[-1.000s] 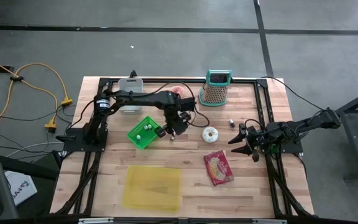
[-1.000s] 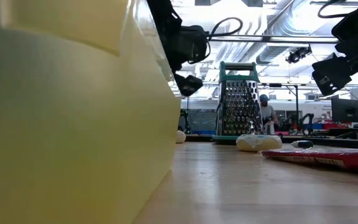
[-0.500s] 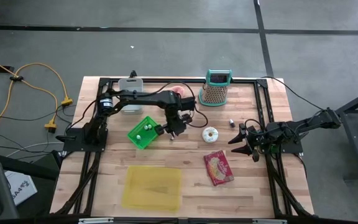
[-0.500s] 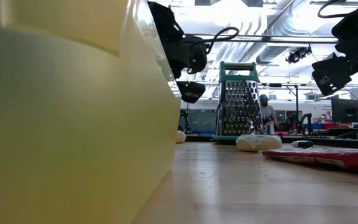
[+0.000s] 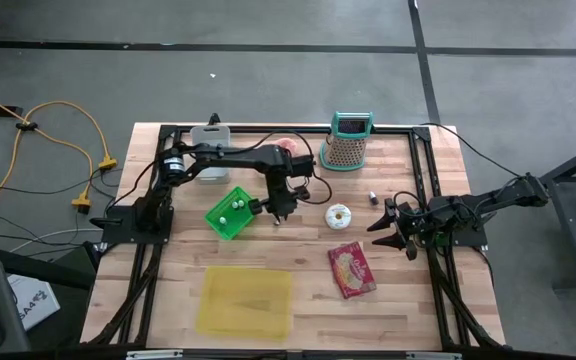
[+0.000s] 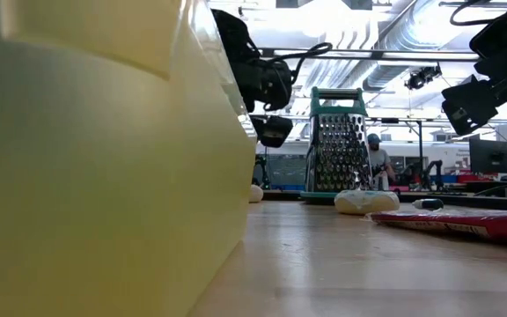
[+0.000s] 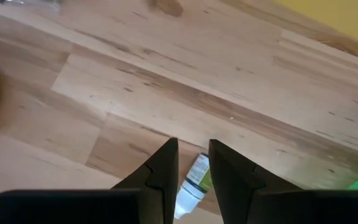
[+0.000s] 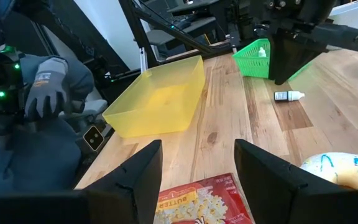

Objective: Pick & Place Food Item
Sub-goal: Put the green bottle into the green basket

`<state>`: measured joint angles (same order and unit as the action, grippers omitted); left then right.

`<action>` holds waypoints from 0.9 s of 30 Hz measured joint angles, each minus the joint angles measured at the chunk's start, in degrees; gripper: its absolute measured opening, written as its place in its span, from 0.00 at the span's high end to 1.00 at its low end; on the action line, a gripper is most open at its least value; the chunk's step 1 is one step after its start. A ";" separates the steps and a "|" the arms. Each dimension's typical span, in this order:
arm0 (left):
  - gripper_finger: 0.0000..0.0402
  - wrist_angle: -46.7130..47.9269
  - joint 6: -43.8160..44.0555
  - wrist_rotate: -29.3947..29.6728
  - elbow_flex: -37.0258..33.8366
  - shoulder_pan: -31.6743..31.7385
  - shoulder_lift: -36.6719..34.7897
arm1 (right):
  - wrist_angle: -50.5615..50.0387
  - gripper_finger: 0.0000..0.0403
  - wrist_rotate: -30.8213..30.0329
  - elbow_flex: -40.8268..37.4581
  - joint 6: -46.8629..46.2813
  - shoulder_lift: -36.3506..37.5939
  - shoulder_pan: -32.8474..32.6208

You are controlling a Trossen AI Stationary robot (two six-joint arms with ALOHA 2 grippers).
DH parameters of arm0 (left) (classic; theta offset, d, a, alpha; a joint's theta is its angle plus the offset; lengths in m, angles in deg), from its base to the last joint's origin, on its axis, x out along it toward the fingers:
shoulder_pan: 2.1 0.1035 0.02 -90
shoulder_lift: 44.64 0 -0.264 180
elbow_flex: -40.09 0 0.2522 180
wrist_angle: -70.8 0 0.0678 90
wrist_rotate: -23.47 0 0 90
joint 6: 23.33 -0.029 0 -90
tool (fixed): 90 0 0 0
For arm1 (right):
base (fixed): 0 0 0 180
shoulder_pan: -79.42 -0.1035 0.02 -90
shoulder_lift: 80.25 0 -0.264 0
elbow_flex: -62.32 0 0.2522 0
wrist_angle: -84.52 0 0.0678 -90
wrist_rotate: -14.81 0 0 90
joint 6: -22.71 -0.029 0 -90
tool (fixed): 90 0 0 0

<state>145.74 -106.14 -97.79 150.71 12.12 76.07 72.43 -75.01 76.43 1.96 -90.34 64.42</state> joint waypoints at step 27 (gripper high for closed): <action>0.79 8.13 -8.99 -10.06 0.04 2.33 1.03 | 0.02 0.53 0.00 0.01 0.01 0.01 0.00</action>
<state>153.87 -115.13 -107.85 150.75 14.45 77.10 72.45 -75.01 76.44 1.98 -90.33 64.42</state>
